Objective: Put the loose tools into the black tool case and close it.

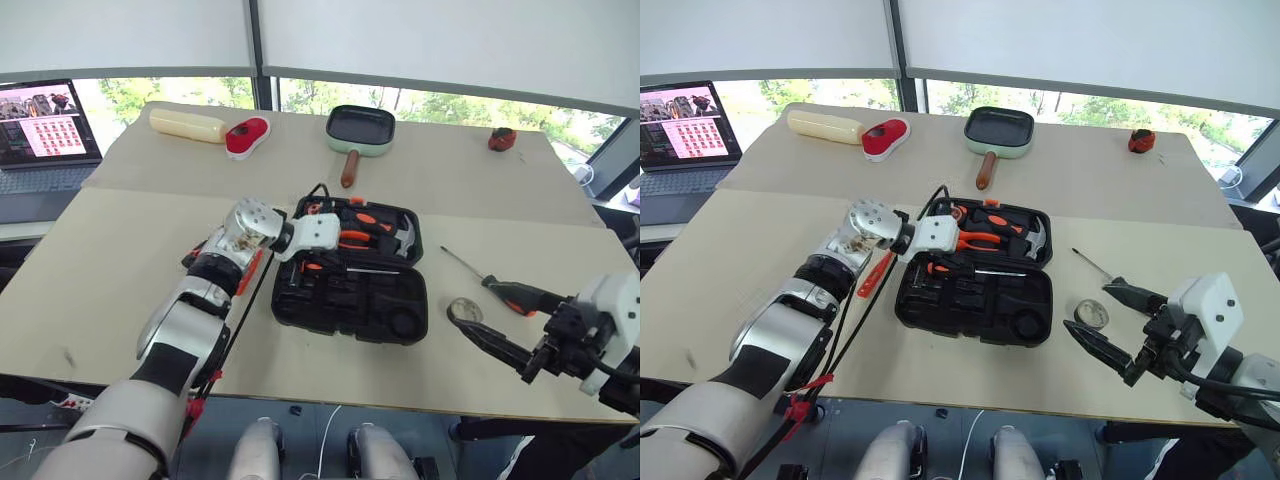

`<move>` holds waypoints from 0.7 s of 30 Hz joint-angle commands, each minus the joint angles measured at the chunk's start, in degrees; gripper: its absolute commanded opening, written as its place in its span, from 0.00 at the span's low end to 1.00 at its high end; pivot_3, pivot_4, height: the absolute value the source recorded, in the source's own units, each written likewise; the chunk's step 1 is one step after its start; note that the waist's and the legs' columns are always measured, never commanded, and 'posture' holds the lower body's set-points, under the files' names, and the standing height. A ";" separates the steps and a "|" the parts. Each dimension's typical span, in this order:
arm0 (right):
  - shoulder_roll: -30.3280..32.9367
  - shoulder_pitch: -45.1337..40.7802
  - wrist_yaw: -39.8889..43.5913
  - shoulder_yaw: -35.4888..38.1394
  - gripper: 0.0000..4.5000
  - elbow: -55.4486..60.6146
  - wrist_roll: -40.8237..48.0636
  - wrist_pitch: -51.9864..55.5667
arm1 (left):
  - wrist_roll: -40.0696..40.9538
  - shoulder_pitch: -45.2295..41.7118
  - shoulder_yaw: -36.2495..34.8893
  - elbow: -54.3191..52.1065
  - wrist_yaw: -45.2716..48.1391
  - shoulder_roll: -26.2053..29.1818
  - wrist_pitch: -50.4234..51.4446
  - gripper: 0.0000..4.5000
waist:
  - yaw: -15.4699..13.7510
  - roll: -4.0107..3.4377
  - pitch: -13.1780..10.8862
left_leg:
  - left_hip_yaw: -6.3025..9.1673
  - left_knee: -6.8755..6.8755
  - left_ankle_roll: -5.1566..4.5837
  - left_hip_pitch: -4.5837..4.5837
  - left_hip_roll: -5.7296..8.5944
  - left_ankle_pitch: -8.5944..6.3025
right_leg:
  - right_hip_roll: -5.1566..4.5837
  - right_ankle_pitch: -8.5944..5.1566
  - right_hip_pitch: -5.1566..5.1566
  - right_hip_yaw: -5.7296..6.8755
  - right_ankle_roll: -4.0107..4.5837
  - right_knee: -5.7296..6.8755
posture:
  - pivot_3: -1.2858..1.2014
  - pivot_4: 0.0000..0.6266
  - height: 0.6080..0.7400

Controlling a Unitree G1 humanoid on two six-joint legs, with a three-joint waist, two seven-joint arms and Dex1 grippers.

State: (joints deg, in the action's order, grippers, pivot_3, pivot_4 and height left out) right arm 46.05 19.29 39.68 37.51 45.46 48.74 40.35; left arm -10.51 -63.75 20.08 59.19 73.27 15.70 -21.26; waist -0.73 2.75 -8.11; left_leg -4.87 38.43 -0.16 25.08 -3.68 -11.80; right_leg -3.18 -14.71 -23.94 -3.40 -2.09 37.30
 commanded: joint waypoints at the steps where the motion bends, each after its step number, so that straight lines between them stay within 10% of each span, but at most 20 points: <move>1: 0.14 -0.34 -0.40 1.27 1.00 0.87 1.23 -0.76 | -3.33 0.18 2.09 1.73 -3.06 -0.71 -2.09 0.01 | -0.15 -0.01 0.00 | 0.00 0.01 0.00 -0.01 0.02 0.00 | -0.01 0.00 0.03 0.00 0.00 0.00 | 0.52 0.24 1.00; 13: -1.43 3.30 -2.95 2.03 1.00 1.51 -2.28 -0.78 | 1.16 -0.77 -2.27 2.26 -0.86 0.26 1.74 0.01 | 0.11 -0.01 0.01 | 0.06 0.29 -0.17 -0.58 -0.02 -0.11 | -0.01 0.02 0.84 0.06 -0.08 -0.12 | 0.52 0.24 1.00; 21: -3.53 12.08 -1.35 12.44 1.00 -6.06 -9.70 -3.22 | 28.09 9.44 -13.21 -37.58 19.05 15.24 43.24 0.58 | 1.44 -0.27 -0.11 | 0.08 0.22 -0.21 -0.35 -0.07 -0.13 | 0.00 -0.02 0.59 0.07 -0.07 -0.10 | 0.52 0.24 1.00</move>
State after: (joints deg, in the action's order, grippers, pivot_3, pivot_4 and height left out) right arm 42.39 30.72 37.25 45.97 41.11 40.58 39.30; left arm 10.17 -56.87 8.00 34.01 89.36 27.73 11.05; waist 0.71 2.48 -8.21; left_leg -4.81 38.64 -0.39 24.73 -3.76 -11.95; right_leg -3.19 -14.75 -23.35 -3.34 -2.15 37.18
